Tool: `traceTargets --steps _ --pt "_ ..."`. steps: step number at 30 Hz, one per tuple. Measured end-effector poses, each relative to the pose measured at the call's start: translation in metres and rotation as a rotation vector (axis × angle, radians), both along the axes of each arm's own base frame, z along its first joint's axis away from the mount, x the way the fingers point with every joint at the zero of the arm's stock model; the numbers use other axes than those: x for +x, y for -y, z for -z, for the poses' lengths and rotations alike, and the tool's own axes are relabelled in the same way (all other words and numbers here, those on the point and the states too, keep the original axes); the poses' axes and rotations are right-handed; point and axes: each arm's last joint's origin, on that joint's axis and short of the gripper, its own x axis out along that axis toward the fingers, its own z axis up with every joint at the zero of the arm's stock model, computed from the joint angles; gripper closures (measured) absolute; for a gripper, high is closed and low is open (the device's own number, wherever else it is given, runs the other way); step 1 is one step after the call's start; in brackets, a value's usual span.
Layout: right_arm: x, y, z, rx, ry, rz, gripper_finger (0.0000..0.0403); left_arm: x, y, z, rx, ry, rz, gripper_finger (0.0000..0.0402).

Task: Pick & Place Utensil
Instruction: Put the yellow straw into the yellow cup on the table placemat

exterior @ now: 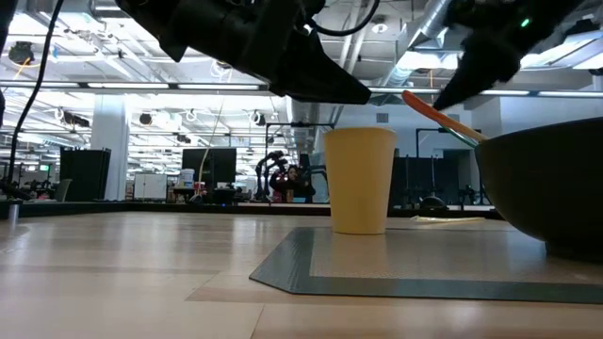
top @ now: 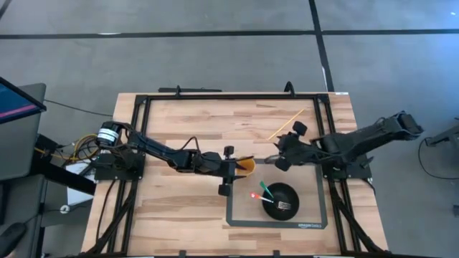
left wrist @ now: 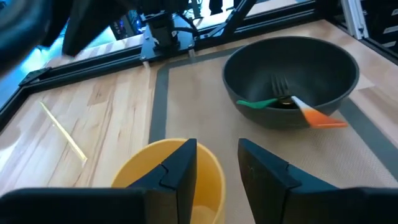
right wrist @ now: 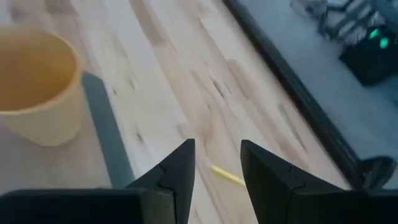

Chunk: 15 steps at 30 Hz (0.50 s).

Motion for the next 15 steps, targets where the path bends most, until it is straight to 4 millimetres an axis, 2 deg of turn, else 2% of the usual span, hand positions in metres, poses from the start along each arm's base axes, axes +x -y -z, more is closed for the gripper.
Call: traceTargets --steps 7,15 --pt "0.017 0.021 0.023 0.151 -0.134 0.018 0.028 0.0 0.002 0.0 0.0 0.003 0.004 0.0286" --pt "0.023 0.045 0.037 0.178 -0.22 0.106 0.028 0.0 0.002 -0.001 -0.002 0.014 0.004 0.0287"
